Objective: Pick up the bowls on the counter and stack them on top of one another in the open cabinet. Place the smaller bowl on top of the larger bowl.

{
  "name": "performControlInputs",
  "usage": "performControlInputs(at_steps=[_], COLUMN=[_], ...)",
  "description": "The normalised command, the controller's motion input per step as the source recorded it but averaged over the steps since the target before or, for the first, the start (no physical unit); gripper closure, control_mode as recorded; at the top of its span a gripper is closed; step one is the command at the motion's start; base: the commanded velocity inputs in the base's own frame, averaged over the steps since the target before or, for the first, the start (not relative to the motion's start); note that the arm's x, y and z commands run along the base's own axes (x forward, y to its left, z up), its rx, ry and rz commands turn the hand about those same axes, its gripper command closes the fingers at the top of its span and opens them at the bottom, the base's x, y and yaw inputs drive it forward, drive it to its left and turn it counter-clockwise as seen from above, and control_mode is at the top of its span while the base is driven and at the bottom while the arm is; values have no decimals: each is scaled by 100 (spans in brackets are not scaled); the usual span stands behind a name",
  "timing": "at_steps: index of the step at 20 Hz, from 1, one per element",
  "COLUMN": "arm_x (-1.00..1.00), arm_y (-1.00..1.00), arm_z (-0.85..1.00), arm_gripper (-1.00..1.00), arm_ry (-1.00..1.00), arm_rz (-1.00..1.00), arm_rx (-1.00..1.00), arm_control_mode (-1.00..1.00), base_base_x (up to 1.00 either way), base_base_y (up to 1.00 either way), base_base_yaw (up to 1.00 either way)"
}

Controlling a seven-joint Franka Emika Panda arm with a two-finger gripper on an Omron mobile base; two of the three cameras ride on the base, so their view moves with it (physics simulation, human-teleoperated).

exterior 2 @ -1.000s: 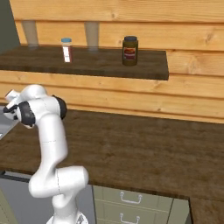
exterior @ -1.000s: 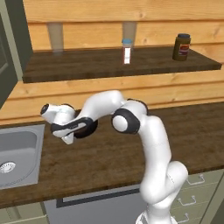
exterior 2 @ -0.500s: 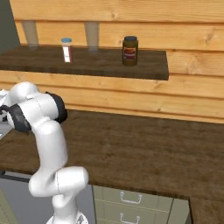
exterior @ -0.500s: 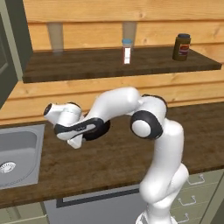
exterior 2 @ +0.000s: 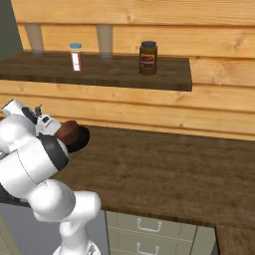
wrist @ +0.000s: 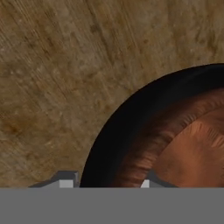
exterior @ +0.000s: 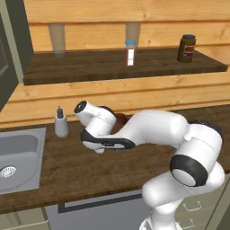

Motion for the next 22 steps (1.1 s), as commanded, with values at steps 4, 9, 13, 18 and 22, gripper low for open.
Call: performControlInputs(at_steps=[4,9,13,18,22], arm_x=[-83,-38,5,-20,0], arm_y=[-92,-27,-16,-9,0], arm_z=[70,32,11,9,0], arm_gripper=[100,100,100,100,100], arm_ry=[-23,-12,-6,-15,0], arm_rz=[0,0,0,2,0], arm_rx=[30,13,1,0,0], arm_control_mode=[-100,-100,-100,100,100], base_base_x=[0,0,0,-16,-100], base_base_y=[0,0,0,0,32], base_base_yaw=[0,0,0,1,18])
